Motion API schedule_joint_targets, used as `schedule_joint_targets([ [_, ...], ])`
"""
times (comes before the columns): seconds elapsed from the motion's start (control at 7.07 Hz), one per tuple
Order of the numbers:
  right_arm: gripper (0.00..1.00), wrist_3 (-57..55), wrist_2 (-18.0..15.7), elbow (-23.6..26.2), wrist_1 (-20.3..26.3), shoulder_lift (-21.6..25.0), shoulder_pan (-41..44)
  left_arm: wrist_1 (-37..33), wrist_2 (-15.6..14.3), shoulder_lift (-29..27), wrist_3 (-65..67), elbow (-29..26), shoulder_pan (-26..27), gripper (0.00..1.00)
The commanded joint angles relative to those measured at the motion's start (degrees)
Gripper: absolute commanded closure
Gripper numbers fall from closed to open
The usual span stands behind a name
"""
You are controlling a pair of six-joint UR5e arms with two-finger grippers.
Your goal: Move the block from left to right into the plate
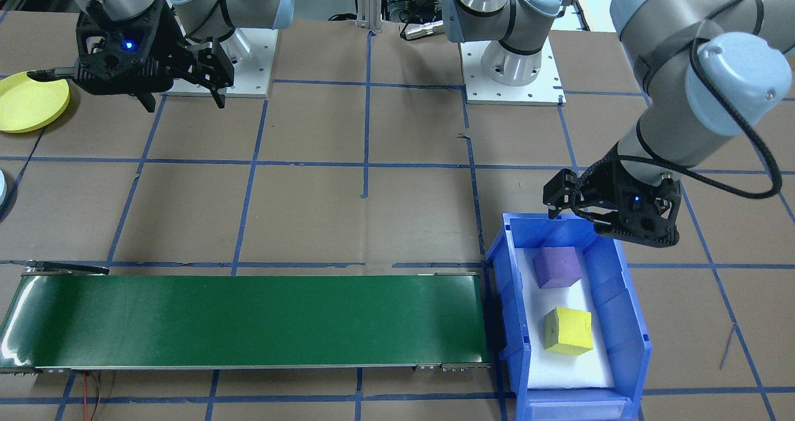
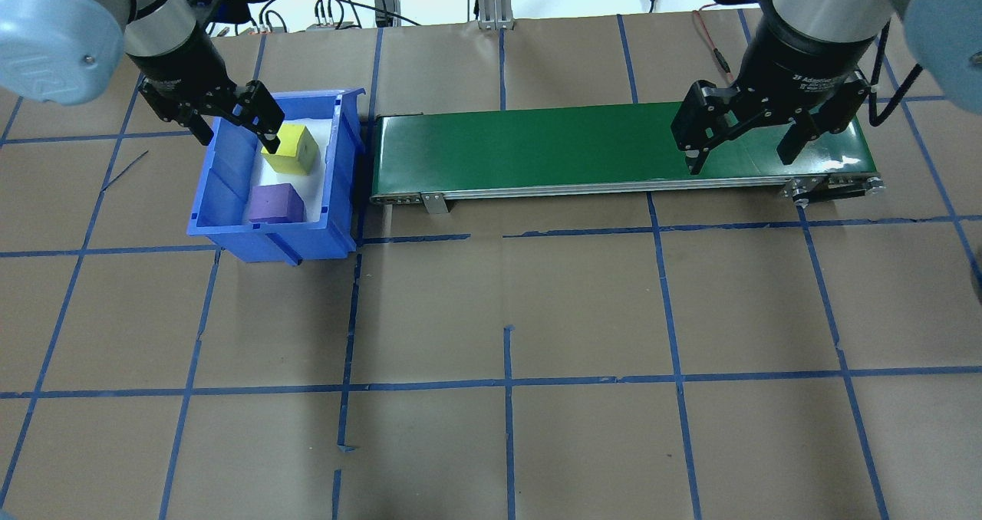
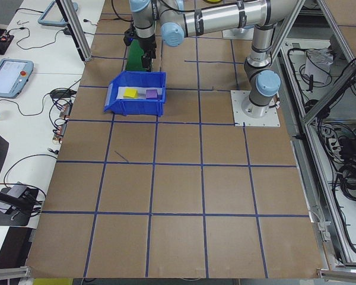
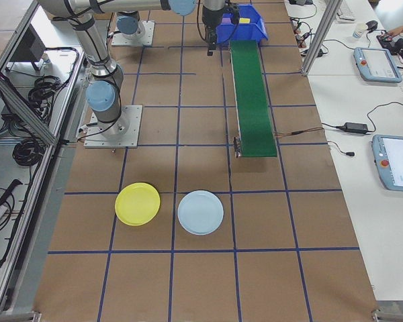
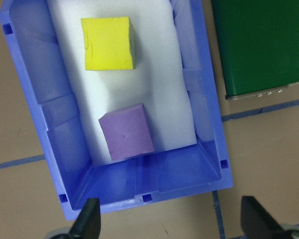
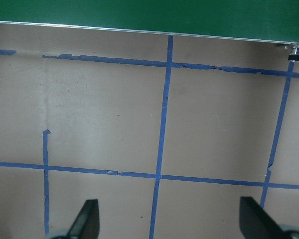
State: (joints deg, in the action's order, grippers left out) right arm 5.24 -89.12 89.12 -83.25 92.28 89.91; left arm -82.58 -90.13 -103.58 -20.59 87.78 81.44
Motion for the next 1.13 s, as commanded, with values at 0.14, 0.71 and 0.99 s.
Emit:
schedule_joint_targets([
  [0.14,0.0,-0.1,0.0,0.0,-0.1,0.0,0.0,12.7,1.5,-6.8,-1.2,5.1,-0.8,0.0],
  [0.71,0.0,0.0,0.0,0.0,-0.1,0.0,0.0,12.8,1.0,-9.2,3.3,5.5,-0.8,0.01],
  [0.99,0.0,0.0,0.0,0.1,-0.1,0.0,0.0,12.8,1.0,-9.0,6.3,6.3,-0.8,0.0],
])
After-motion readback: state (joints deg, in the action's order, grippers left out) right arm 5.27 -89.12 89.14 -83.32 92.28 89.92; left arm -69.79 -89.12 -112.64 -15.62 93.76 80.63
